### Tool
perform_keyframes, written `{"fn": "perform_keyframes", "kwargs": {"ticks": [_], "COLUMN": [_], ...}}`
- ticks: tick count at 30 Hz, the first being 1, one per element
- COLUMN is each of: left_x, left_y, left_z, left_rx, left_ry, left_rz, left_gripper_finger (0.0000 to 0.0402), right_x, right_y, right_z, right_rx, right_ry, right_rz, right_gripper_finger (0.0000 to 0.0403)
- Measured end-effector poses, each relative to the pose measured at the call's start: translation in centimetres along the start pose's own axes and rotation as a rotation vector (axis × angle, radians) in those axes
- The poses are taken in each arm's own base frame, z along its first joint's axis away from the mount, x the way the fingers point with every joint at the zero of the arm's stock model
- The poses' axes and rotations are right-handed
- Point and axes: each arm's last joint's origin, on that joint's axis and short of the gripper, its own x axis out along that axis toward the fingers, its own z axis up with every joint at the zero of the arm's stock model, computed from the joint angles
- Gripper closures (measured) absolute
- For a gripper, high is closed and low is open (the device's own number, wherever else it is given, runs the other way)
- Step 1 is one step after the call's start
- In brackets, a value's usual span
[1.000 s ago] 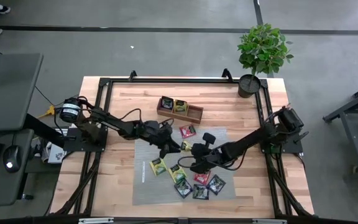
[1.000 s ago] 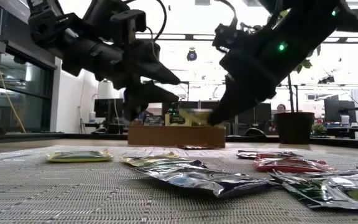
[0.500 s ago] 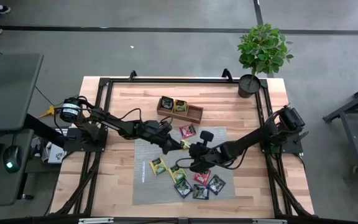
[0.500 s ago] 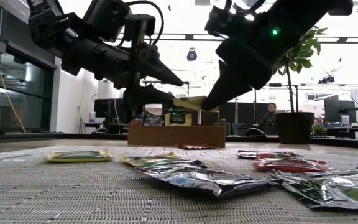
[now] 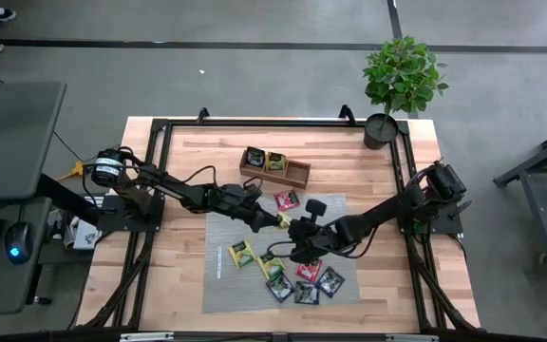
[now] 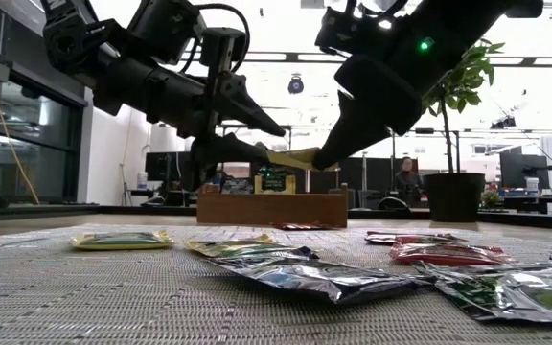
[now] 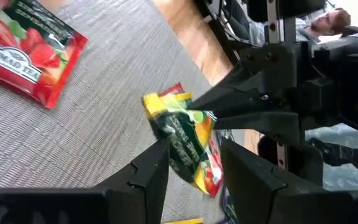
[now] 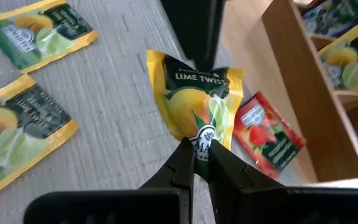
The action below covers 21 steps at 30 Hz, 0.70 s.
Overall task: Pick & Place Tea
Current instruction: Put the yellow tea bag into the middle section of the wooden organizer
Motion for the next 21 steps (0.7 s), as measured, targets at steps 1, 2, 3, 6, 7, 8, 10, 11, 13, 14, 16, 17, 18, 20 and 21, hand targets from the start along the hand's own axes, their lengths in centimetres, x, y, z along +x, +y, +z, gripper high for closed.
{"fn": "perform_keyframes", "kwargs": {"ticks": [1, 2, 3, 6, 7, 8, 10, 11, 13, 14, 16, 17, 18, 20, 21], "left_x": [0.0, 0.0, 0.0, -0.1, -0.1, -0.2, -0.2, -0.2, -0.1, -0.1, -0.1, -0.1, -0.1, -0.1, -0.1], "left_y": [0.1, 0.2, 0.4, 1.1, 1.3, 1.4, 1.3, 1.3, 1.2, 1.2, 1.2, 1.2, 1.1, 1.0, 0.8], "left_z": [0.1, 0.1, 0.2, 0.3, 0.3, 0.4, 0.4, 0.4, 0.3, 0.3, 0.3, 0.3, 0.4, 0.5, 0.6], "left_rx": [0.007, 0.021, 0.029, 0.028, 0.024, 0.021, 0.021, 0.02, 0.021, 0.022, 0.021, 0.021, 0.022, 0.025, 0.027], "left_ry": [-0.003, -0.003, -0.001, 0.024, 0.035, 0.044, 0.063, 0.066, 0.069, 0.07, 0.074, 0.075, 0.072, 0.062, 0.055], "left_rz": [0.008, 0.016, 0.025, 0.072, 0.083, 0.079, 0.056, 0.053, 0.049, 0.046, 0.041, 0.04, 0.035, 0.017, 0.004], "left_gripper_finger": [0.0255, 0.0255, 0.0255, 0.0255, 0.0255, 0.0255, 0.0255, 0.0255, 0.0255, 0.0255, 0.0255, 0.0255, 0.0255, 0.0255, 0.0255], "right_x": [-0.1, -0.1, -0.2, -0.4, -0.4, -0.5, -0.5, -0.5, -0.6, -0.6, -0.5, -0.5, -0.4, -0.3, -0.3], "right_y": [0.0, 0.0, 0.1, 0.2, 0.3, 0.3, 0.4, 0.4, 0.4, 0.4, 0.4, 0.3, 0.2, 0.1, 0.1], "right_z": [-0.1, -0.2, -0.3, -0.6, -0.6, -0.6, -0.7, -0.7, -0.7, -0.7, -0.7, -0.7, -0.6, -0.6, -0.5], "right_rx": [0.006, 0.007, 0.005, 0.007, 0.012, 0.019, 0.022, 0.022, 0.023, 0.023, 0.024, 0.025, 0.027, 0.028, 0.034], "right_ry": [0.009, 0.015, 0.022, 0.037, 0.038, 0.039, 0.04, 0.04, 0.039, 0.04, 0.04, 0.04, 0.041, 0.038, 0.034], "right_rz": [0.001, 0.0, -0.001, -0.007, -0.004, -0.002, -0.002, -0.002, -0.002, -0.001, -0.003, -0.004, -0.006, -0.008, -0.007], "right_gripper_finger": [0.0385, 0.0385, 0.0385, 0.0385, 0.0385, 0.0385, 0.0385, 0.0385, 0.0385, 0.0385, 0.0385, 0.0385, 0.0385, 0.0385, 0.0385]}}
